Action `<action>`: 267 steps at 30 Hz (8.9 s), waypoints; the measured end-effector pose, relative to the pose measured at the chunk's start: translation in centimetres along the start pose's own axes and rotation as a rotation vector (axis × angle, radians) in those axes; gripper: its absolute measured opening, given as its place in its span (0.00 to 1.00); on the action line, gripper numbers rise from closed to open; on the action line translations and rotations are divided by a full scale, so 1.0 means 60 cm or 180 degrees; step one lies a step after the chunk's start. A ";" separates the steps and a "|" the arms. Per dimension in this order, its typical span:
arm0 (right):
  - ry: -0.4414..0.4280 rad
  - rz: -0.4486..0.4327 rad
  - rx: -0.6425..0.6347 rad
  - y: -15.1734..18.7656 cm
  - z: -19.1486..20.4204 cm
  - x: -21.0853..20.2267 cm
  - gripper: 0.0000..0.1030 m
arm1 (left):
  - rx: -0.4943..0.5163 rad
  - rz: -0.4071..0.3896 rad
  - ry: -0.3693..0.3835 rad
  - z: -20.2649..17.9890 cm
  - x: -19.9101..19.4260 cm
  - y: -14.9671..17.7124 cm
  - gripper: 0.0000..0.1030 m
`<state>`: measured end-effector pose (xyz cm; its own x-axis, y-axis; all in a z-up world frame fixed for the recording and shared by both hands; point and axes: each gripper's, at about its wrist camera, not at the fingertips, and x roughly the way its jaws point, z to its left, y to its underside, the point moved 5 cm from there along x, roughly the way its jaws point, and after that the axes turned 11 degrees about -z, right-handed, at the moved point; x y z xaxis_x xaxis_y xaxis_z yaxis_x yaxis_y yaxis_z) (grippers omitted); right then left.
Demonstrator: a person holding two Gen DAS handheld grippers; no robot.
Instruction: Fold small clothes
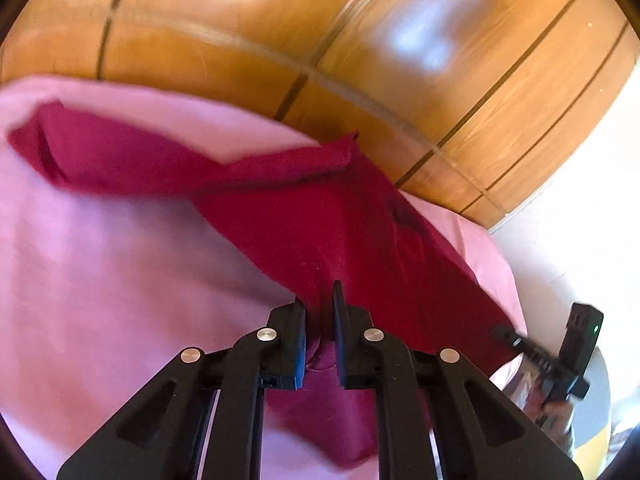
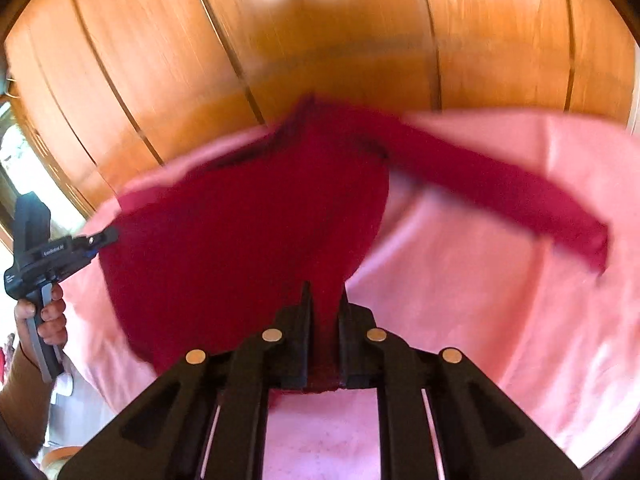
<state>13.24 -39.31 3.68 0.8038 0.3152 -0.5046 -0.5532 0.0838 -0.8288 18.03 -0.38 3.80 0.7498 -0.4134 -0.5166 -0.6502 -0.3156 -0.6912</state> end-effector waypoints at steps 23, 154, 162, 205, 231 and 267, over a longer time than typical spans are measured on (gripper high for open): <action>0.0398 0.0865 -0.0067 0.250 -0.036 -0.018 0.07 | 0.0012 0.0645 -0.0546 0.154 -0.083 0.286 0.19; 0.0094 0.0712 -0.0097 0.252 0.021 0.010 0.08 | 0.0220 0.0948 -0.0455 0.193 -0.164 0.241 0.14; 0.0379 0.0420 0.0472 0.215 -0.060 0.008 0.55 | 0.0520 0.0237 -0.1073 0.174 -0.187 0.164 0.38; 0.0614 -0.0040 0.1162 0.026 -0.266 0.127 0.58 | 0.0908 0.0175 -0.0725 0.041 0.022 0.180 0.61; 0.0352 0.0130 -0.0060 0.049 0.052 0.201 0.70 | 0.0200 -0.0480 -0.1807 0.304 -0.102 0.014 0.74; 0.0359 0.0306 -0.0389 0.083 0.152 0.427 0.82 | -0.1044 -0.0899 -0.2520 0.562 -0.157 -0.037 0.00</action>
<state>29.08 -22.18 -11.14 0.7717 0.2078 -0.6010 -0.6034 -0.0591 -0.7952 16.54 33.03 -6.81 0.6731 0.3873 -0.6300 -0.3405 -0.5940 -0.7289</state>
